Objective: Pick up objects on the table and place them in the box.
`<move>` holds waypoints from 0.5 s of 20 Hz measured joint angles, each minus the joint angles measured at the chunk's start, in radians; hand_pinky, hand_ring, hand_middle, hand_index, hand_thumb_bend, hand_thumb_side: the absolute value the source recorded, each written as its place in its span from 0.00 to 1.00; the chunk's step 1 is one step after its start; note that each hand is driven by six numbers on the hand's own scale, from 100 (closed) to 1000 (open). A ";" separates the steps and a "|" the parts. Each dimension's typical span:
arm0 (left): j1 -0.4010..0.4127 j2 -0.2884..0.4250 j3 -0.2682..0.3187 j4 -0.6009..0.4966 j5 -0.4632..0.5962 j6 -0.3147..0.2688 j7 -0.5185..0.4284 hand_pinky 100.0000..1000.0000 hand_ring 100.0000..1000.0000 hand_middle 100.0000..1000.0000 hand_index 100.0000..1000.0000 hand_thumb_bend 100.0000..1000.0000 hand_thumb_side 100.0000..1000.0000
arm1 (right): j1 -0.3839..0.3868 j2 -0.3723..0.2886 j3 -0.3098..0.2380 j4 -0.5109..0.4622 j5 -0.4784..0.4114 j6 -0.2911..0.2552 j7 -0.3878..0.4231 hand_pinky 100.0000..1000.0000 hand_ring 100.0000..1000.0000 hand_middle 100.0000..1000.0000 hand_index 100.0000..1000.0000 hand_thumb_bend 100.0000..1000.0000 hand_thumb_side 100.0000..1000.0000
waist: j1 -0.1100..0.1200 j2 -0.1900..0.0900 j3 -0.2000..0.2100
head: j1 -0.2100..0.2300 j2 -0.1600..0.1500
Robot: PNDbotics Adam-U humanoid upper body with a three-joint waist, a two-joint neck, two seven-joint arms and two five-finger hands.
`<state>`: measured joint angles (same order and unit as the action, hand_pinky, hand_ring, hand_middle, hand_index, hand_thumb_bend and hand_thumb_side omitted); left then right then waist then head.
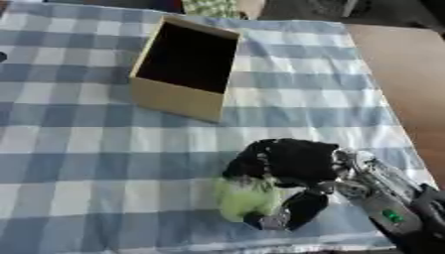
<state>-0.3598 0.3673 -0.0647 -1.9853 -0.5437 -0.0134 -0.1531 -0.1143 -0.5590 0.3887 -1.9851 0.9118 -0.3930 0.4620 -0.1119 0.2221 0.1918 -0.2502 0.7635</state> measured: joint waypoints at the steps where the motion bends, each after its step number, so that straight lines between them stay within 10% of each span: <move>1: 0.000 0.000 0.000 0.000 0.000 0.000 -0.002 0.23 0.44 0.54 0.65 0.00 0.85 | 0.000 0.003 0.000 0.000 0.000 0.006 -0.002 0.82 0.82 0.81 0.96 0.06 0.98 | 0.000 0.001 0.000 | 0.000 0.000; 10: 0.000 -0.009 0.000 0.000 0.000 0.001 -0.015 0.23 0.44 0.54 0.65 0.00 0.85 | 0.000 0.026 -0.007 0.001 0.049 0.038 0.001 0.75 0.75 0.82 0.96 0.11 0.85 | 0.001 0.012 0.002 | -0.005 0.000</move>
<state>-0.3598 0.3588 -0.0647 -1.9853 -0.5437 -0.0128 -0.1685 -0.1140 -0.5327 0.3821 -1.9844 0.9605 -0.3547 0.4625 -0.1105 0.2343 0.1935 -0.2548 0.7635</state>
